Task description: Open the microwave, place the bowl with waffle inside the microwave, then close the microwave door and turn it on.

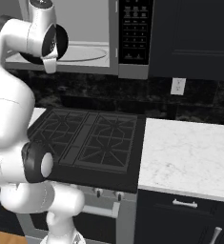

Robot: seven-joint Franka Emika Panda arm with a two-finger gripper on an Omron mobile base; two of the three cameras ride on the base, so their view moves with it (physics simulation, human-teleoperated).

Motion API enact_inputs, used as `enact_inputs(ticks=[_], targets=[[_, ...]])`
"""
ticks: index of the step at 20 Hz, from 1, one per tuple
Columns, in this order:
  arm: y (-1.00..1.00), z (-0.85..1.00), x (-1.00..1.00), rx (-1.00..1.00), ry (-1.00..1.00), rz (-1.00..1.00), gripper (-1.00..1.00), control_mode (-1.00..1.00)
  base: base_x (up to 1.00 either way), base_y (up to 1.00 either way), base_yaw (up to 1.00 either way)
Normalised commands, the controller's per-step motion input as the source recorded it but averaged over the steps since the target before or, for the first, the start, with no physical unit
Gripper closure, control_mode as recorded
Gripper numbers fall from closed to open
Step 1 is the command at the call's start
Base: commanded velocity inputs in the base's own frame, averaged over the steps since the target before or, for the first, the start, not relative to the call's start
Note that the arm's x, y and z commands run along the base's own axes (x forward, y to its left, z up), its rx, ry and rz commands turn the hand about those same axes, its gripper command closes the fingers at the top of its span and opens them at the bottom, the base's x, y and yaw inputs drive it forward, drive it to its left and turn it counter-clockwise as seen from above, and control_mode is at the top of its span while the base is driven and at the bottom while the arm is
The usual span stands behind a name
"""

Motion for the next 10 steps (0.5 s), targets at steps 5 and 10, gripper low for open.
enact_inputs(ticks=[5,10], targets=[[0.02,0.00,1.00,0.00,0.06,-0.06,1.00,-1.00,0.00,0.00,0.00],[0.00,0.00,0.99,0.01,0.06,-0.03,1.00,-1.00,0.00,0.00,0.00]])
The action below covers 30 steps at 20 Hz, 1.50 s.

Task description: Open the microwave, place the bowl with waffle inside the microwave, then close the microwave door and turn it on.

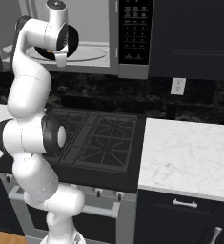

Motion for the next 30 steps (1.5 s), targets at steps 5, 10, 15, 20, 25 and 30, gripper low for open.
enact_inputs(ticks=[5,10,15,20,25,30], targets=[[0.00,0.00,0.97,0.00,0.02,-0.02,1.00,-1.00,0.00,0.00,0.00],[0.00,0.00,0.63,0.00,0.00,0.00,-1.00,-1.00,0.00,0.00,0.00],[0.00,0.00,-0.11,0.00,-0.05,0.00,-1.00,-1.00,0.00,0.00,0.00],[0.00,-0.27,-0.65,0.00,-0.12,0.00,-1.00,-1.00,0.00,0.00,0.00],[-0.16,-0.48,-0.92,0.00,-0.25,0.00,-1.00,-1.00,0.00,0.00,0.00],[-0.70,-1.00,-1.00,0.00,-0.47,0.00,-1.00,-1.00,0.00,0.00,0.00]])
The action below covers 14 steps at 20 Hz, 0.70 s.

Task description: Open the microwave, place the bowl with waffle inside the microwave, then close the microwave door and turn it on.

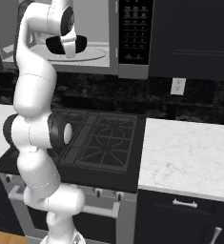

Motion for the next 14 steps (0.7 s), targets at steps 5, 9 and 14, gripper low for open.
enact_inputs(ticks=[5,9,14], targets=[[-0.76,-1.00,-1.00,0.00,-0.47,0.00,-1.00,-1.00,0.00,0.00,0.00],[-0.49,-0.80,-1.00,-0.04,-0.38,0.00,-1.00,-1.00,0.00,0.00,0.00],[-0.28,-0.62,-1.00,-0.12,-0.34,0.00,-1.00,-1.00,0.00,0.00,0.00]])
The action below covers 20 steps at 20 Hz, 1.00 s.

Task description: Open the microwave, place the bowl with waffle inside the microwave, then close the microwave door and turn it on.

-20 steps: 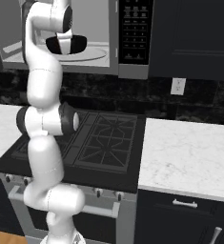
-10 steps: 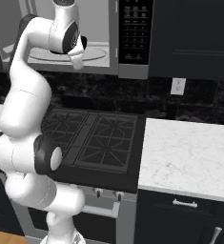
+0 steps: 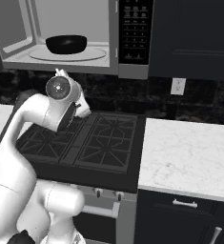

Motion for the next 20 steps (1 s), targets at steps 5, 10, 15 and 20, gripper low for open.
enact_inputs(ticks=[5,10,15,20], targets=[[0.00,0.45,-1.00,-0.27,-0.25,0.00,-1.00,-1.00,0.00,0.00,0.00],[0.01,0.84,-1.00,-0.32,-0.08,0.00,-1.00,-1.00,0.00,0.00,0.00],[0.19,0.04,-1.00,-0.47,0.04,0.00,-1.00,-1.00,0.00,0.00,0.00],[0.48,-0.15,-0.99,-0.25,0.00,0.27,-1.00,-1.00,0.00,0.00,0.00]])
